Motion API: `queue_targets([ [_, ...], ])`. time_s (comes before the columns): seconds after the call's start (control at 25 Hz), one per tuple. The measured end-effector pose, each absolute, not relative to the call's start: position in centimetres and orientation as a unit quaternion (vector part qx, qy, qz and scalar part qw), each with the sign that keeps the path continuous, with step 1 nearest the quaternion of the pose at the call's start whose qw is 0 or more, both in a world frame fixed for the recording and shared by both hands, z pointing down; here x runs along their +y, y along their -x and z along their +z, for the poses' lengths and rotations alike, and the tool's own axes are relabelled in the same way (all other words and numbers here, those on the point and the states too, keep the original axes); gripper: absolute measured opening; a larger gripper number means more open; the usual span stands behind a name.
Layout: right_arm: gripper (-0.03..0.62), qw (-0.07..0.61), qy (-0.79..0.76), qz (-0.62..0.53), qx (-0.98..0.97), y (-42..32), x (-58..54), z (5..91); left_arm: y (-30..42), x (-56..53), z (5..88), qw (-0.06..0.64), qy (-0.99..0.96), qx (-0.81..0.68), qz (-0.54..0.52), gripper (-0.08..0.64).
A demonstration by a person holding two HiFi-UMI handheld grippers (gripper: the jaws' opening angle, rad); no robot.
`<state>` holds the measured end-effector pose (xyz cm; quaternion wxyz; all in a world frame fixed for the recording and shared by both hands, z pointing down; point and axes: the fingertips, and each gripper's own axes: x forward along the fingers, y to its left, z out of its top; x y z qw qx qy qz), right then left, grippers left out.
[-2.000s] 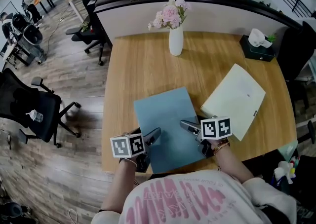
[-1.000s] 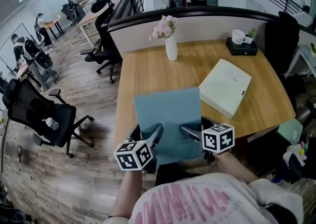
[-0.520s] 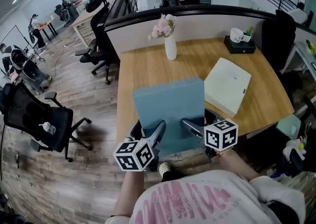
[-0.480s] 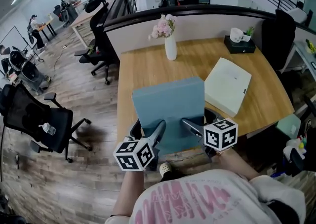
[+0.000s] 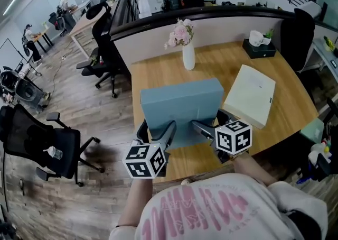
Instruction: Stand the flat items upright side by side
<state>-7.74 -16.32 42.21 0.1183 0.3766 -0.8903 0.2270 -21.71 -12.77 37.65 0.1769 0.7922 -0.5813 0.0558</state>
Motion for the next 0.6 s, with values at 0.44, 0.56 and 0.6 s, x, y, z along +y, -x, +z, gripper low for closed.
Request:
queue_targets([
  [0.44, 0.42, 0.144, -0.415, 0.184, -0.879, 9.8, -18.2, 42.7, 24.1, -15.0, 40.3, 0.189, -0.823, -0.531, 0.066, 0.399],
  [0.56, 0.42, 0.15, -0.422, 0.173, -0.877, 9.8, -19.5, 42.6, 24.2, -16.3, 40.6, 0.182, -0.827, -0.528, 0.073, 0.396],
  [0.6, 0.42, 0.152, -0.423, 0.171, -0.877, 9.9, -20.0, 42.7, 24.2, -16.7, 40.7, 0.177, -0.827, -0.528, 0.076, 0.396],
])
